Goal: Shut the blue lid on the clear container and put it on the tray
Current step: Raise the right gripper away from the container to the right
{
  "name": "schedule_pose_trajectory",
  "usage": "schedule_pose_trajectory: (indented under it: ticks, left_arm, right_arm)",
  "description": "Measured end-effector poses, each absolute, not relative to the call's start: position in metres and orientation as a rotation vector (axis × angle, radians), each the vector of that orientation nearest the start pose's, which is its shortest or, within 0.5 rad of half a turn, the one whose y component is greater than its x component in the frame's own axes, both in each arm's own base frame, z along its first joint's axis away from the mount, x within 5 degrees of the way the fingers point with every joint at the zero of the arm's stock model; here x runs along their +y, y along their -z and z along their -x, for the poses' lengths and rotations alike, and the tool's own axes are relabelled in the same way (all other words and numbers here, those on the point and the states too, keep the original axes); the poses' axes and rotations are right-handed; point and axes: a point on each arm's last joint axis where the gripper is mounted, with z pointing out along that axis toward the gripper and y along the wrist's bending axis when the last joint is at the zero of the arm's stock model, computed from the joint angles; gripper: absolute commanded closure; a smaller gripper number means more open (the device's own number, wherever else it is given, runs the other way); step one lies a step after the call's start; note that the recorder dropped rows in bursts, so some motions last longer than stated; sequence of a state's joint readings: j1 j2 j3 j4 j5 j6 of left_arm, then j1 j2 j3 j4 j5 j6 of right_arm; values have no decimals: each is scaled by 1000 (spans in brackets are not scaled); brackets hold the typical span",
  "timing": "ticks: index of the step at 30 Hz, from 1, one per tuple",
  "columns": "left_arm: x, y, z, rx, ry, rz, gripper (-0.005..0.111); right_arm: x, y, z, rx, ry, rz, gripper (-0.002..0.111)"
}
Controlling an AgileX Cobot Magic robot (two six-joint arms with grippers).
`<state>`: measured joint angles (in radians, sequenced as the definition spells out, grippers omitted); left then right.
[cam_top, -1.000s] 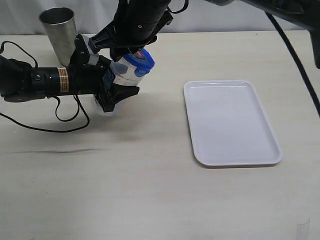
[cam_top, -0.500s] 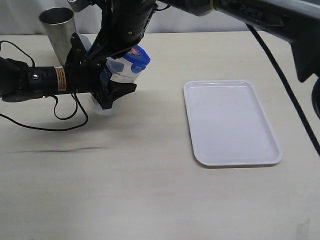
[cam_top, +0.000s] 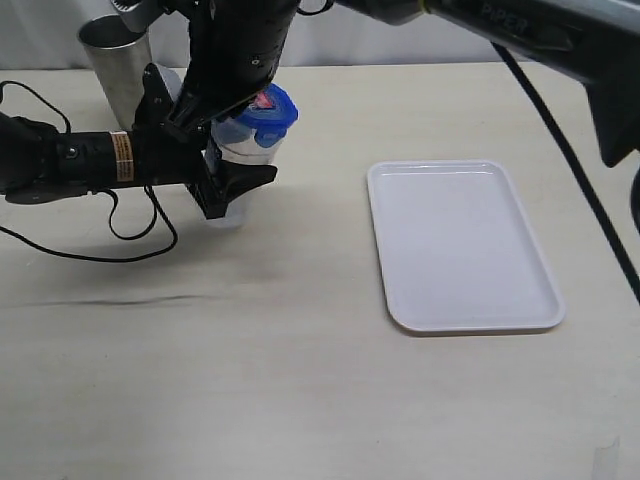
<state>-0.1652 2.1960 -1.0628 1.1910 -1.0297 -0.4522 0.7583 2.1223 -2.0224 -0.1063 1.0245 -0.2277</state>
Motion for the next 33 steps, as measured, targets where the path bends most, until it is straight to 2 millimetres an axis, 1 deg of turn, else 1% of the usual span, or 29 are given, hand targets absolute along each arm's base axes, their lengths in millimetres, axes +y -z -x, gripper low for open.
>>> schedule_pose_trajectory:
  ticks: [4, 5, 8, 9, 10, 11, 13, 14, 15, 16, 19, 20, 21, 24, 26, 31, 33]
  left_arm:
    - [-137, -99, -373, 1578, 749, -1089, 107]
    - [-139, -99, -373, 1573, 750, -1087, 107]
    - [-139, -99, -373, 1573, 750, -1087, 107]
    - [-139, -99, -373, 1572, 748, -1087, 107]
    - [-139, -99, -373, 1572, 748, -1087, 107]
    - [-138, -99, -373, 1573, 746, -1080, 107]
    - [-138, -100, -373, 1567, 745, -1078, 107]
    - [-139, -100, -373, 1562, 744, -1075, 107]
    - [-138, -101, -374, 1562, 741, -1068, 107]
    - [-138, -101, -374, 1560, 741, -1064, 107]
    - [-138, -101, -374, 1556, 741, -1060, 107]
    - [-138, -101, -374, 1556, 741, -1060, 107]
    - [-138, -101, -375, 1556, 741, -1056, 107]
    - [-138, -101, -375, 1556, 741, -1056, 107]
    - [-138, -101, -375, 1556, 741, -1056, 107]
    - [-138, -101, -375, 1556, 741, -1056, 107]
    - [-138, -101, -375, 1556, 741, -1056, 107]
  right_arm:
    - [322, -308, -336, 2244, -153, 1291, 72]
    - [320, -321, -331, 2217, -213, 1295, 71]
    - [312, -337, -328, 2191, -259, 1282, 73]
    - [305, -344, -330, 2186, -264, 1263, 77]
    - [300, -347, -331, 2184, -260, 1249, 87]
    - [289, -351, -333, 2163, -254, 1219, 94]
    - [274, -357, -334, 2084, -244, 1158, 103]
    - [267, -361, -334, 2042, -240, 1124, 104]
    - [254, -369, -330, 1932, -239, 1035, 104]
    - [240, -373, -323, 1869, -236, 978, 104]
    - [215, -379, -302, 1749, -228, 882, 104]
    - [205, -381, -293, 1692, -227, 839, 104]
    - [193, -382, -278, 1634, -229, 799, 104]
    - [170, -382, -247, 1543, -231, 741, 104]
    - [147, -380, -215, 1469, -240, 688, 104]
    - [109, -366, -162, 1359, -261, 603, 104]
    - [97, -360, -145, 1310, -263, 574, 104]
